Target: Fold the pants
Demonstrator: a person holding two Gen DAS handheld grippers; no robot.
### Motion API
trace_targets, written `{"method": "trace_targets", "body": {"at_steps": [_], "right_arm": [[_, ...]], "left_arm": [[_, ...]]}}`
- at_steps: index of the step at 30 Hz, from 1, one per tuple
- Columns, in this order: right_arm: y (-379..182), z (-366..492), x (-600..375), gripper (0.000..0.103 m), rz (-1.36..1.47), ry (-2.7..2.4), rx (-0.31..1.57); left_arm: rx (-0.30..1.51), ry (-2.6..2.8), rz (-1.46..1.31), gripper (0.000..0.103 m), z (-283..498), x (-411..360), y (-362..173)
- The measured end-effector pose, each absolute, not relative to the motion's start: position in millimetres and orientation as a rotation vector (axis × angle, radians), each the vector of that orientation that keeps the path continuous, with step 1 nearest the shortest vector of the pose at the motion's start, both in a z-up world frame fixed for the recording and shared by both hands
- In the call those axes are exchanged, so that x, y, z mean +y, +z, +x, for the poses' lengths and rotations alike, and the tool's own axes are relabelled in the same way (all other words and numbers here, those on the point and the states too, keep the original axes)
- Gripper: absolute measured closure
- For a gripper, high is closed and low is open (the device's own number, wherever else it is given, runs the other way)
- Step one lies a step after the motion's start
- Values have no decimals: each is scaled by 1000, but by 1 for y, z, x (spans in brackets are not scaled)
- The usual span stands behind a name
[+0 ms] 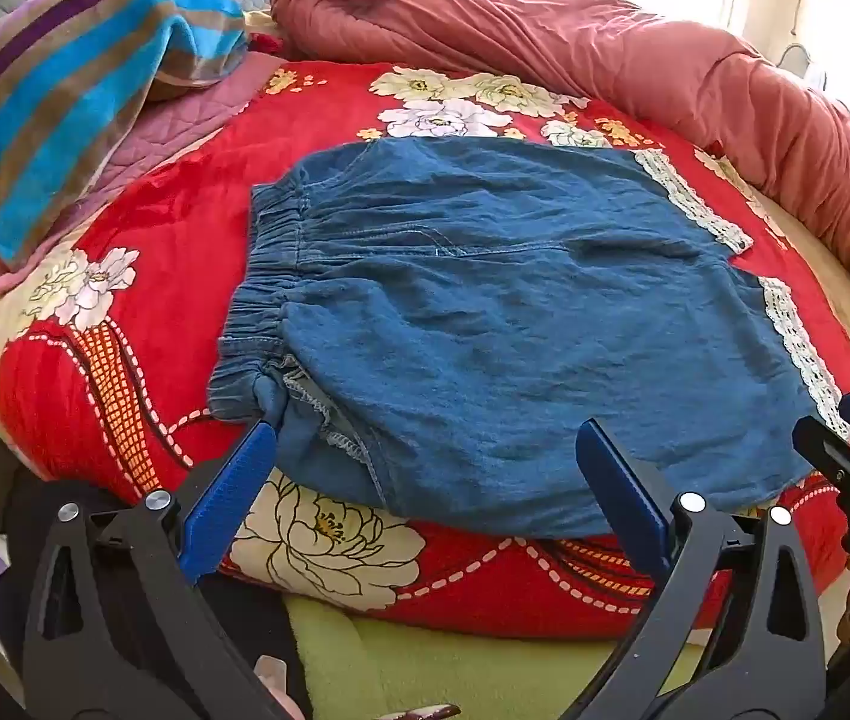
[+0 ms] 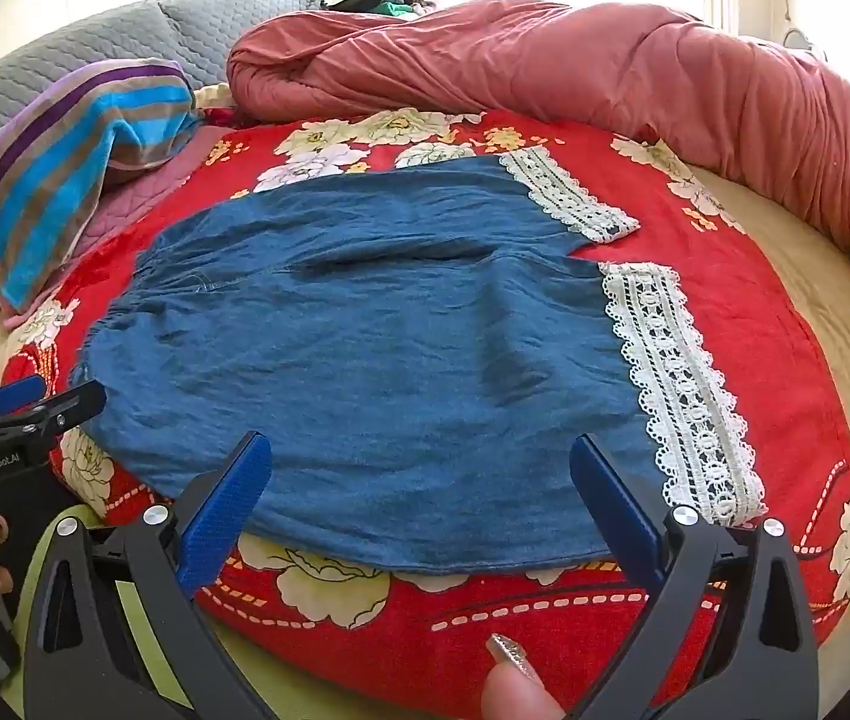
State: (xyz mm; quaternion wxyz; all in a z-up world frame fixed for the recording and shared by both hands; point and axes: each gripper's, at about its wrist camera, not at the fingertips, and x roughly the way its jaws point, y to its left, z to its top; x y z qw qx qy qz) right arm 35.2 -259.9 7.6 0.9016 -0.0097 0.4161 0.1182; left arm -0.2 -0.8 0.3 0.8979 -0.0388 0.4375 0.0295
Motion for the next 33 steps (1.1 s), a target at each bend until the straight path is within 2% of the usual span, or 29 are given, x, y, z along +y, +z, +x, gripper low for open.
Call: {"method": "trace_targets", "body": {"at_steps": [33], "right_arm": [[9, 33, -260, 4, -25, 246, 860]], "left_arm": [[900, 13, -85, 9, -5, -11, 4]]}}
